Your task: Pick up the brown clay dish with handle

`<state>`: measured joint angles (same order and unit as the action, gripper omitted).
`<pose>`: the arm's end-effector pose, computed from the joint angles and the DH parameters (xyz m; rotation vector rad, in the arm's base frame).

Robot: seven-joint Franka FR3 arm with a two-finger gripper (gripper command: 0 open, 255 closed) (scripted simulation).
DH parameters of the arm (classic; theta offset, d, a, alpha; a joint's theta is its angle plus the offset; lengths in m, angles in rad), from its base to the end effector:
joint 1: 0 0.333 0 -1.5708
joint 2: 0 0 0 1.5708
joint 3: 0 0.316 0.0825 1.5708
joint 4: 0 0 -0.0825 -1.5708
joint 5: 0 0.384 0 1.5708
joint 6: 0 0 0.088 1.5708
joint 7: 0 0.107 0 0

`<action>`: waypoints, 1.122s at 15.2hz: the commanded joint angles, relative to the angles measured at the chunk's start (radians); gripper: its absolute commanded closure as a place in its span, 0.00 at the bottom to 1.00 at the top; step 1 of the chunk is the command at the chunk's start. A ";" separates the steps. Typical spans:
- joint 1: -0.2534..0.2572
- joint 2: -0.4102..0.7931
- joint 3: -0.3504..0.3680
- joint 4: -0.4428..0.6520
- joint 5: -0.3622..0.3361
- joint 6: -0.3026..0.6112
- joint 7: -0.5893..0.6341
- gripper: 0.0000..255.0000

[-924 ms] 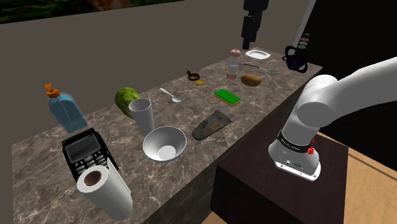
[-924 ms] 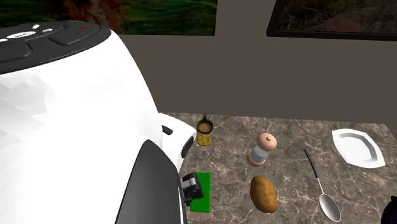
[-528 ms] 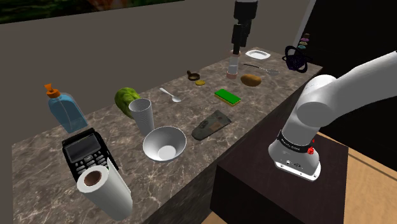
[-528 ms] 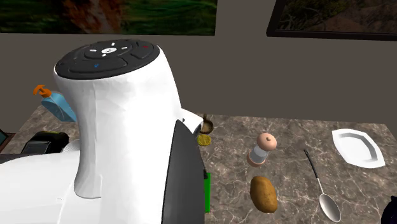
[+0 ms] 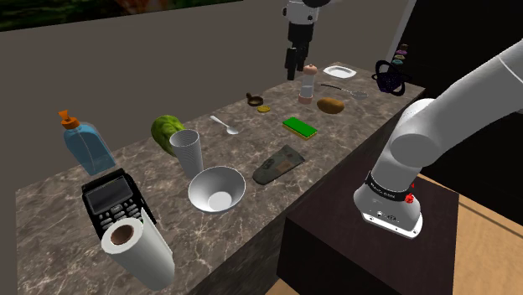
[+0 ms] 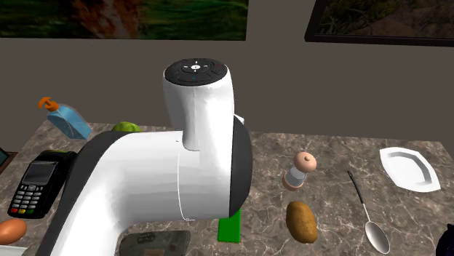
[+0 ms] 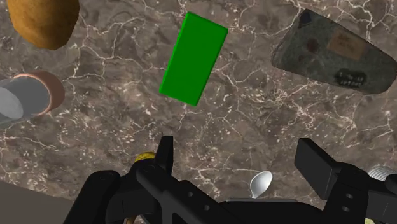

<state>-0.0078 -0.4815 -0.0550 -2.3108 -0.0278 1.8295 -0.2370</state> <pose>0.4062 -0.0302 0.5255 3.1264 0.2941 -0.0008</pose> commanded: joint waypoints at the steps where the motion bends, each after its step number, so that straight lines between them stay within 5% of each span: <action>1: -0.002 0.059 -0.013 0.010 0.000 0.059 -0.019 0.00; 17: -0.025 0.632 -0.082 0.331 0.097 0.367 -0.197 0.00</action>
<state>-0.0278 0.1078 -0.1342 -2.0142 0.0583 2.1841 -0.4182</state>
